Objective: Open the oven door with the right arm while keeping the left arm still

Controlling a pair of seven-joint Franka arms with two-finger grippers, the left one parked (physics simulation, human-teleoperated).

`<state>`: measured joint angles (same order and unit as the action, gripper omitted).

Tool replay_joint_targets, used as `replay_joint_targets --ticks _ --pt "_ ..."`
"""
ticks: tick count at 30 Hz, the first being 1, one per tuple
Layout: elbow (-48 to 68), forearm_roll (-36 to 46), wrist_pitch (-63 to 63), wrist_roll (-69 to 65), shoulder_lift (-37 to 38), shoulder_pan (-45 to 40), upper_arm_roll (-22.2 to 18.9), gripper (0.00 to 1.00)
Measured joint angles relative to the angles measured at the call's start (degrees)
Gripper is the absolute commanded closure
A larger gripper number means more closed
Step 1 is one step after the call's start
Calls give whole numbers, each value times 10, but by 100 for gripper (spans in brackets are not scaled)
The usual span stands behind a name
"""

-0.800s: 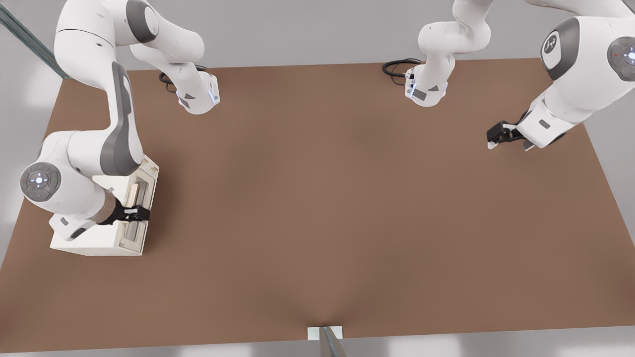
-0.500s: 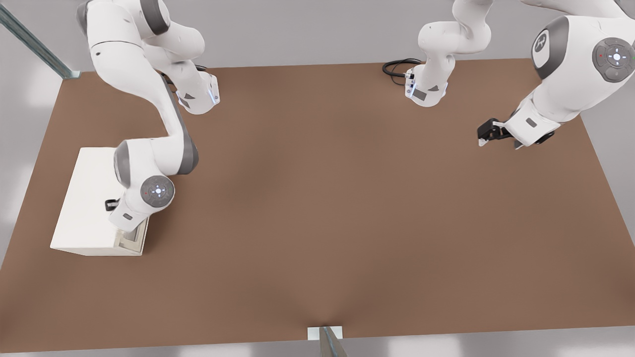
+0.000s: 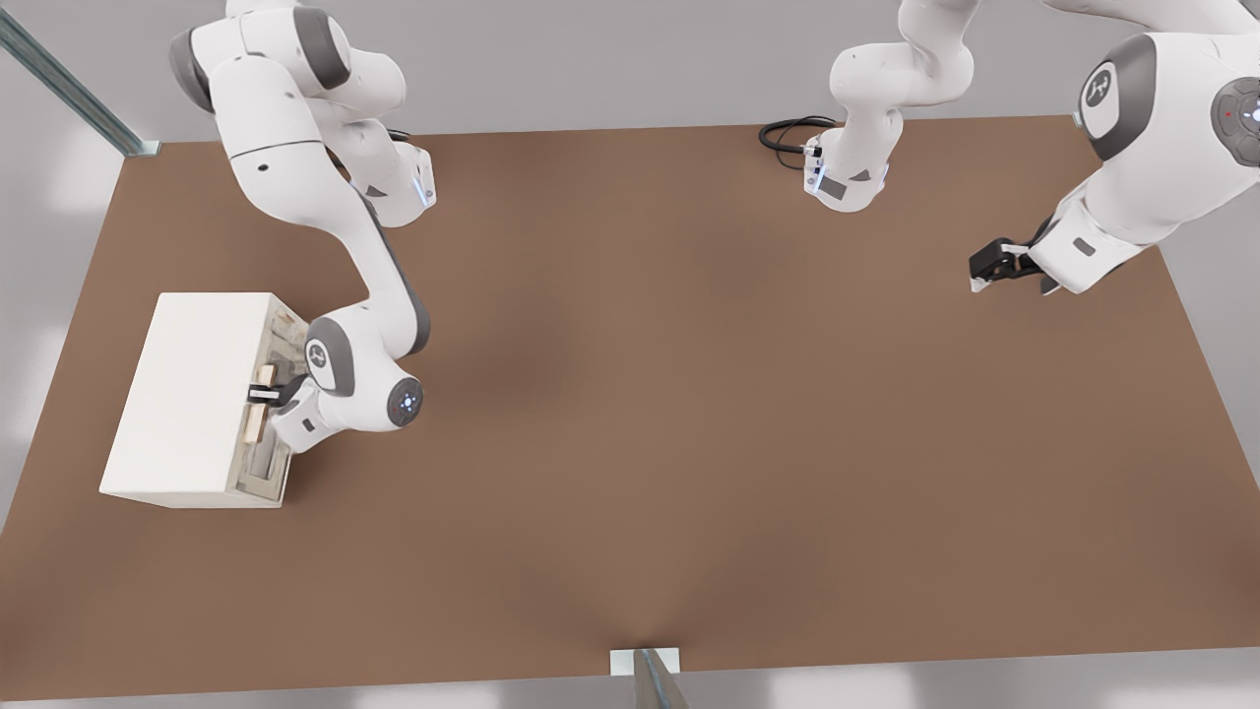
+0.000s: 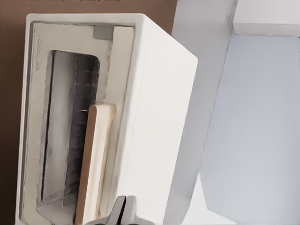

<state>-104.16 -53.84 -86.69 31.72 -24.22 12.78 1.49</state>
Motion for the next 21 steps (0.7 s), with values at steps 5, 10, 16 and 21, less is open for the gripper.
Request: replay_joint_targets --ticks 5,10,16,21 --pt "-23 -1 -26 67 -9 -17 -1 79" --pt "-25 -4 -44 118 -19 -27 -2 79" --pt "-32 -6 -52 164 -18 -33 -2 79" --pt "-32 -7 -51 192 -20 -27 -1 79"
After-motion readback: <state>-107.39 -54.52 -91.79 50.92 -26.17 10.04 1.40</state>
